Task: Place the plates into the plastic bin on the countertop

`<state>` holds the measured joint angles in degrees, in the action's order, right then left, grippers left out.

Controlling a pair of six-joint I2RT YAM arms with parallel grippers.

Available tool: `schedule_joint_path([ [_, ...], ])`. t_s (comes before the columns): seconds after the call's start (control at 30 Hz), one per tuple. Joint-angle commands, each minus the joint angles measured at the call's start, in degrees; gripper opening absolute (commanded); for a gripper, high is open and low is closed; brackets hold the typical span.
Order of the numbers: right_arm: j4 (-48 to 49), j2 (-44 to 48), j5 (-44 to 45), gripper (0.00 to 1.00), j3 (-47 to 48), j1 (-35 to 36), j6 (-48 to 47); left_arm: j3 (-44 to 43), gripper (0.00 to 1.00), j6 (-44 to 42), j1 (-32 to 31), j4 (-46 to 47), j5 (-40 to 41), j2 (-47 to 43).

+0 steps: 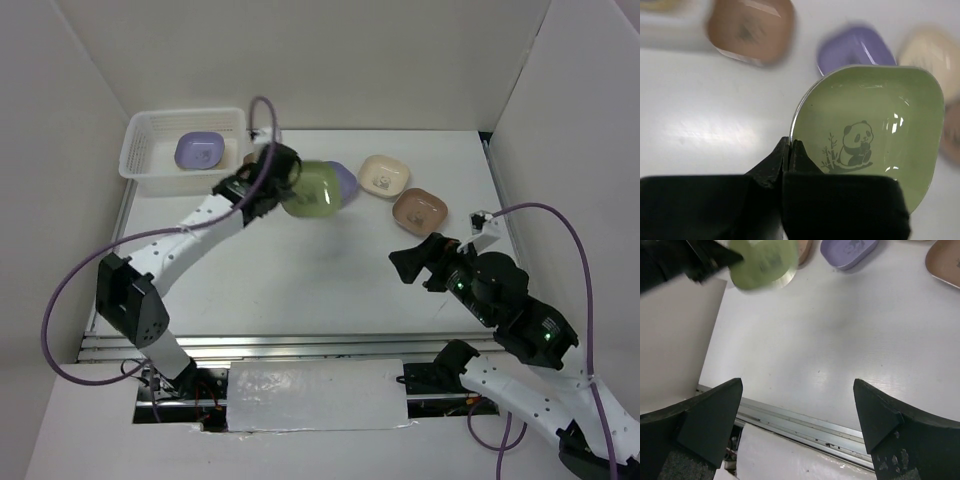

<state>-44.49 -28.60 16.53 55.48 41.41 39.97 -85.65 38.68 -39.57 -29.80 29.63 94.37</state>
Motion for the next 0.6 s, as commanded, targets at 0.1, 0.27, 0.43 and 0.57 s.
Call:
schedule_joint_path([
  [0.1, 6.8, -3.0, -3.6, 1.00, -3.1, -0.2, -3.1, -9.3, 0.00, -7.6, 25.0, 9.6, -8.9, 8.4],
  [0.27, 8.6, -4.6, -6.6, 1.00, -4.4, -0.3, -5.2, -25.9, 0.00, -13.8, 39.4, 18.3, -27.9, 24.0],
  [0.43, 9.8, -5.4, -7.6, 1.00, -6.6, -0.2, -5.2, -39.6, 0.00, -12.9, 49.6, 18.0, -37.6, 35.5],
  [0.57, 13.3, -5.7, -11.5, 1.00, -9.3, -0.1, -4.7, -39.1, 0.00, -13.4, 53.1, 22.9, -41.0, 39.2],
])
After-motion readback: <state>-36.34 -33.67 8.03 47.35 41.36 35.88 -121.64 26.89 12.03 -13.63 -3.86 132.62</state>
